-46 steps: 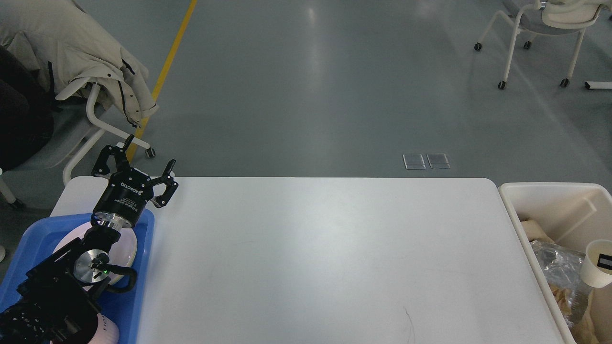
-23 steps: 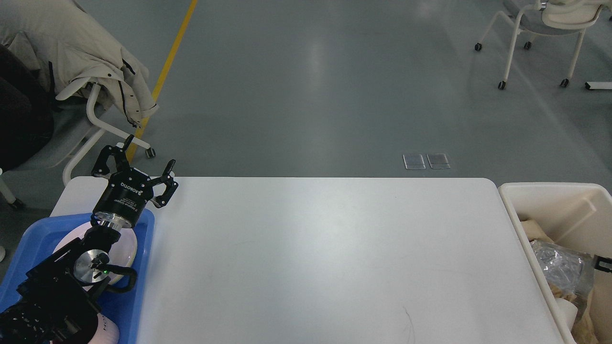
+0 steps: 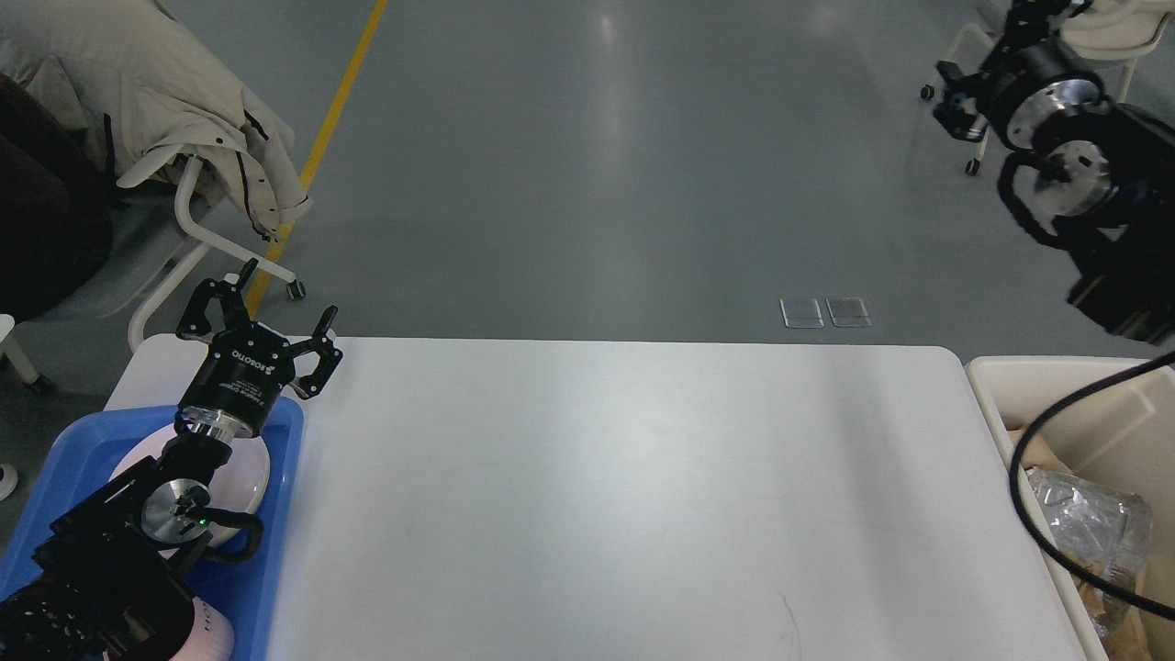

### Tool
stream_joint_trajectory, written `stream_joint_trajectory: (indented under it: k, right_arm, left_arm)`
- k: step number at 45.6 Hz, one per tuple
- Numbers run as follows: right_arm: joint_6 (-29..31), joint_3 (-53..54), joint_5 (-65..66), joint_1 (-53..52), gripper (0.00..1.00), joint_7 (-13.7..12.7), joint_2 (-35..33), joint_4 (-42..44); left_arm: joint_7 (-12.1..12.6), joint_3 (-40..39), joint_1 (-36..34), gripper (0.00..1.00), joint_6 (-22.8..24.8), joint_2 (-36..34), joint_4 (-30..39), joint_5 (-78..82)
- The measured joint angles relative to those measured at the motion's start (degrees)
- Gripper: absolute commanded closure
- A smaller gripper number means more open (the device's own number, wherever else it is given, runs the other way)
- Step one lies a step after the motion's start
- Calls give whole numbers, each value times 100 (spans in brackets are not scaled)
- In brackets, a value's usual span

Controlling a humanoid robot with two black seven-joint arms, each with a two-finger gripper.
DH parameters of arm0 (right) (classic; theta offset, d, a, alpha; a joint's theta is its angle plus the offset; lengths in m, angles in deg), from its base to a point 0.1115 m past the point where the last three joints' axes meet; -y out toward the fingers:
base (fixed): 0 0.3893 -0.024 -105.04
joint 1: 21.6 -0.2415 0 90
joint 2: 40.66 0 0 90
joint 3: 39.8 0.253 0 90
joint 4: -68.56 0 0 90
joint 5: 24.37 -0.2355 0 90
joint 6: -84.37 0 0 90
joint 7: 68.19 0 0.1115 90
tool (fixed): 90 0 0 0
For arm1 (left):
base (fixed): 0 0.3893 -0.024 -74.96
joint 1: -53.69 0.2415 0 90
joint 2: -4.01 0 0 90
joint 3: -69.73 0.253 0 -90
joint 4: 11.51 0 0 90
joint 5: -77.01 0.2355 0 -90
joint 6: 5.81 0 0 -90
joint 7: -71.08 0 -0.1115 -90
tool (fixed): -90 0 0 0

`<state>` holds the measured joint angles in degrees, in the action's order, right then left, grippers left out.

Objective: Tidy desktop

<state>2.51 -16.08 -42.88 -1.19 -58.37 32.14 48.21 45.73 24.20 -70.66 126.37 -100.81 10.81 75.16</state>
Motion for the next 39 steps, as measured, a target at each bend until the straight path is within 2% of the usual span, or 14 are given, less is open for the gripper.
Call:
stream_joint_trajectory:
  k: [2,5,7,10,13,17,22,39]
  right_arm:
    - [272,517,-85,424,0,42,299,11]
    - [958,1043,-119,1142,0,239,802,216]
    - [1576,1205,-118,1619,0,561,1170,575]
    - [2130,1258,-119,1991,0,963,1409,935]
    - [2473,1319,-126,2310,0,1301,1489,1111]
    - [2658,1362,-142,2553,0,1549,1506,1177]
    - [2699,1372,-184,2639,0,1631,1442,1220]
    - [2625,1373,-210,2619,0,1627,1306,1235]
  left_arm:
    - [0,0,-1,0,0,2,0,0]
    - [0,0,-1,0,0,5,0,0]
    - [0,0,-2,0,0,7,0,0]
    - [0,0,-3,0,0,7,0,0]
    - [0,0,-3,0,0,7,0,0]
    - [0,0,-3,0,0,7,0,0]
    - [-1,0,-3,0,0,7,0,0]
    - [0,0,-3,0,0,6,0,0]
